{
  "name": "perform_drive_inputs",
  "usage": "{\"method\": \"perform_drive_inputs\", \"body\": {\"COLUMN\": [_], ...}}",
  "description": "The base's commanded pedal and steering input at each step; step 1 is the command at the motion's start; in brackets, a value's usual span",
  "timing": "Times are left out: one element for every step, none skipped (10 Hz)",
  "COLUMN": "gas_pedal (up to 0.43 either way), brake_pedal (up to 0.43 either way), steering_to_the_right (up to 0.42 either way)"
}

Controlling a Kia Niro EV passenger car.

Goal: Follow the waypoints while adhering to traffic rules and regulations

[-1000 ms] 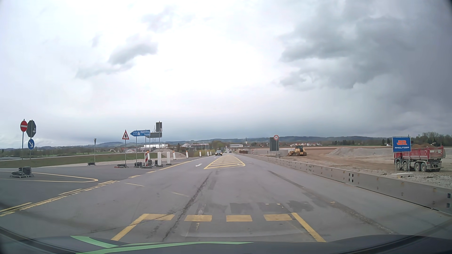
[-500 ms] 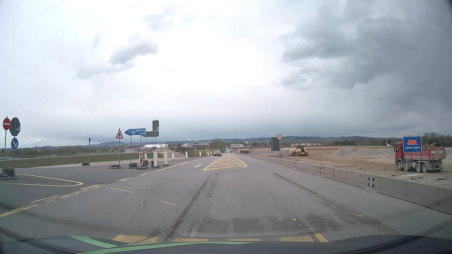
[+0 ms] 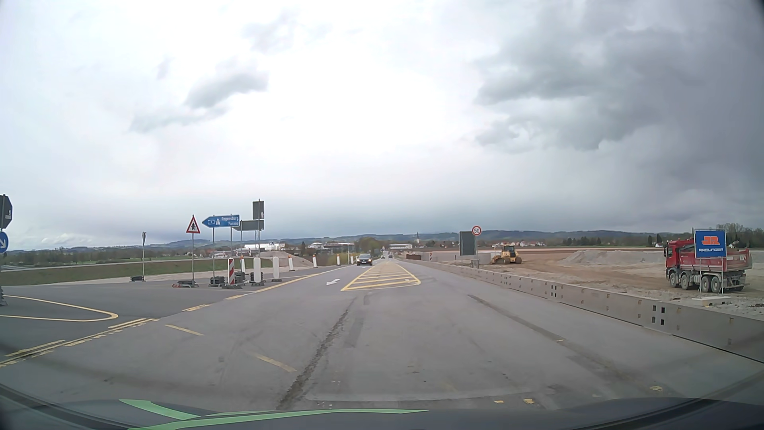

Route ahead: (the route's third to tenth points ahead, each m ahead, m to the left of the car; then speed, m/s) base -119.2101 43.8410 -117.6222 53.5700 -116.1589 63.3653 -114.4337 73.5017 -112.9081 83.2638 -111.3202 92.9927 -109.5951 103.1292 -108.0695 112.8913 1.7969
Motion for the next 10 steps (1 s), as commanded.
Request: {"method": "perform_drive_inputs", "body": {"gas_pedal": [0.000,0.000,0.000,0.000,0.000,0.000,0.000,0.000,0.000,0.000], "brake_pedal": [0.232,0.213,0.201,0.195,0.183,0.159,0.061,0.000,0.000,0.000], "steering_to_the_right": [-0.007,-0.008,-0.007,-0.007,-0.006,-0.007,-0.006,-0.006,-0.006,-0.006]}}
